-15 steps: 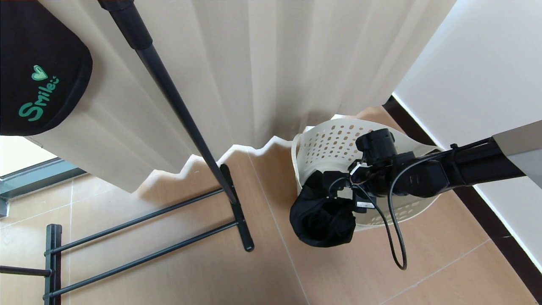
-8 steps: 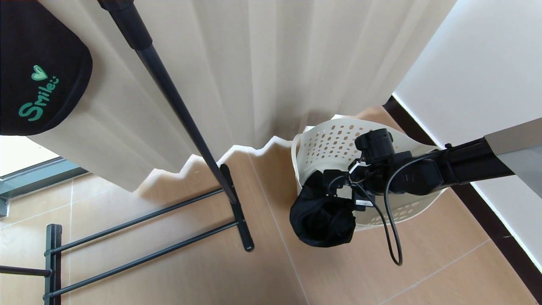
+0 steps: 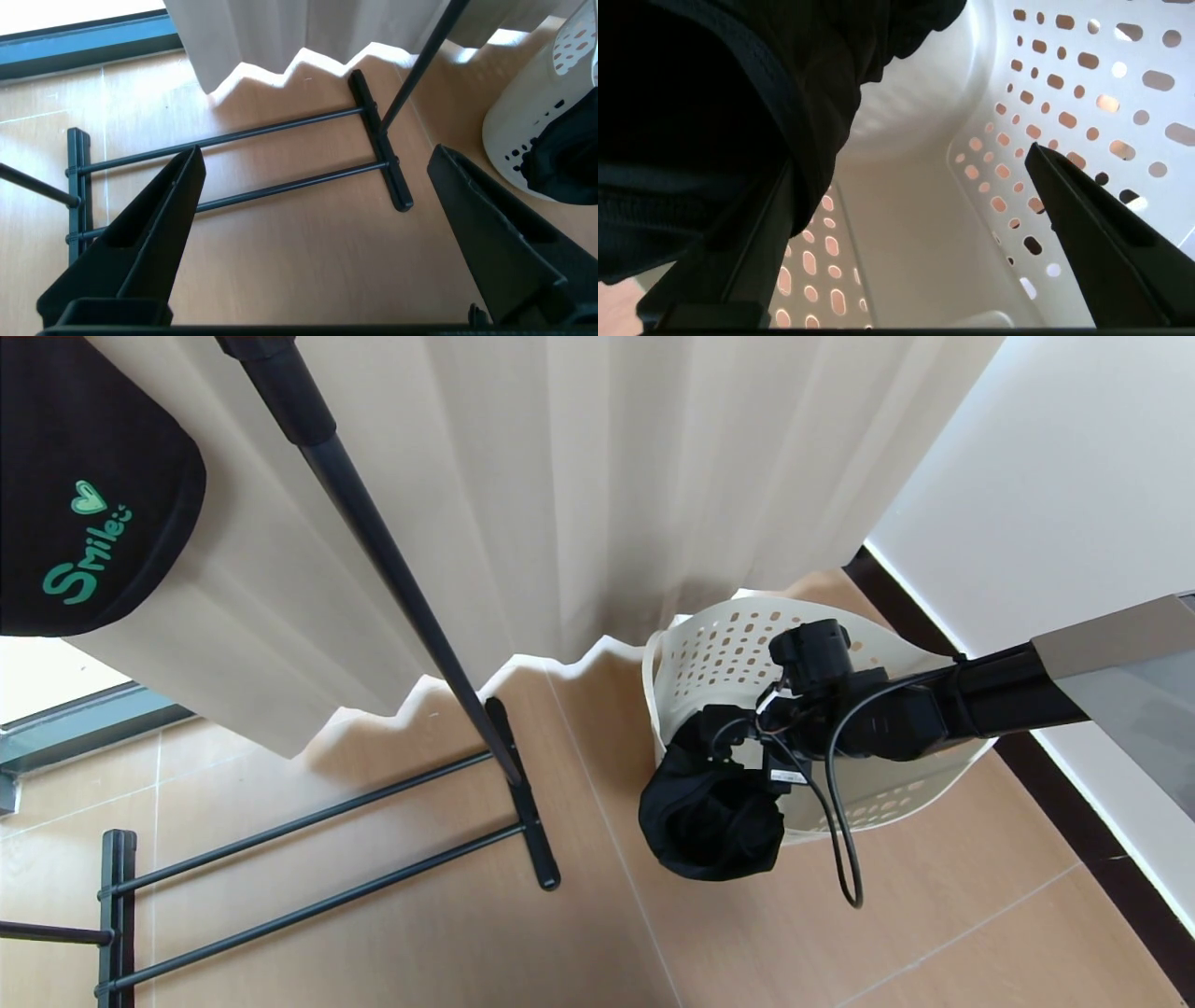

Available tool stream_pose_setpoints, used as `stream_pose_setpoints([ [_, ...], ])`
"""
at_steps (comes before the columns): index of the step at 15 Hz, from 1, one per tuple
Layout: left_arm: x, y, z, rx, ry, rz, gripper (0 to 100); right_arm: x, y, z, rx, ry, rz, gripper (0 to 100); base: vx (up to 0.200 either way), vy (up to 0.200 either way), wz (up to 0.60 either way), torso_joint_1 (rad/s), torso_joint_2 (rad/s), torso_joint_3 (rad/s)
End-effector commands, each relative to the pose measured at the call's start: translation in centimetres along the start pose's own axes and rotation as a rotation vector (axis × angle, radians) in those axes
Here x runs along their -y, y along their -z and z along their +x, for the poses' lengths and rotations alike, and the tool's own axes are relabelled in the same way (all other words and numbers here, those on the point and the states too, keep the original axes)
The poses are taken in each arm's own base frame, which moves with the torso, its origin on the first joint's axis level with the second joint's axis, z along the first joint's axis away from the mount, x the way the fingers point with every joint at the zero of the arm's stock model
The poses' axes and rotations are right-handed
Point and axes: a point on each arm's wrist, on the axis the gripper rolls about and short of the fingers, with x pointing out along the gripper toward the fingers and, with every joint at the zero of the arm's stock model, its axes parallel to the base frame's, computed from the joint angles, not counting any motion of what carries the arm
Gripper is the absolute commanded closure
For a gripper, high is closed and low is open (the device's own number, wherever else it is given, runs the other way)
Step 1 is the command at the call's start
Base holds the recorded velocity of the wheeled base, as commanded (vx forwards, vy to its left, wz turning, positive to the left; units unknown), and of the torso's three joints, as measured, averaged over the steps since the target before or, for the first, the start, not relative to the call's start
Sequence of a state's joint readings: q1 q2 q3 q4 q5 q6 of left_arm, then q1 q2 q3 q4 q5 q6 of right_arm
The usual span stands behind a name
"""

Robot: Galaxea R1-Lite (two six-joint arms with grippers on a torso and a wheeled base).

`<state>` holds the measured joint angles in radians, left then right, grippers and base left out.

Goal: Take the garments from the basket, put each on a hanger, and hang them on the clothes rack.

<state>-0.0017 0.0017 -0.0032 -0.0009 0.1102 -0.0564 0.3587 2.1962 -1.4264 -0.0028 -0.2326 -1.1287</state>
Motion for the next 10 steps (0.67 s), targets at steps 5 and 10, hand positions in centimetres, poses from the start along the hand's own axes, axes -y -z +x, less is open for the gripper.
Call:
stream_pose_setpoints([
  [5, 0.0, 0.0, 0.0, 0.001, 0.0, 0.0, 0, -0.3, -0.3, 0.3, 0.022, -0.02, 0.003, 0, 0.0, 0.0, 0.0, 0.0, 0.0, 0.0],
  [10, 0.0, 0.0, 0.0, 0.001, 0.0, 0.0, 0, -0.8, -1.1, 1.2, 0.041, -0.031, 0.01, 0, 0.0, 0.0, 0.0, 0.0, 0.0, 0.0],
])
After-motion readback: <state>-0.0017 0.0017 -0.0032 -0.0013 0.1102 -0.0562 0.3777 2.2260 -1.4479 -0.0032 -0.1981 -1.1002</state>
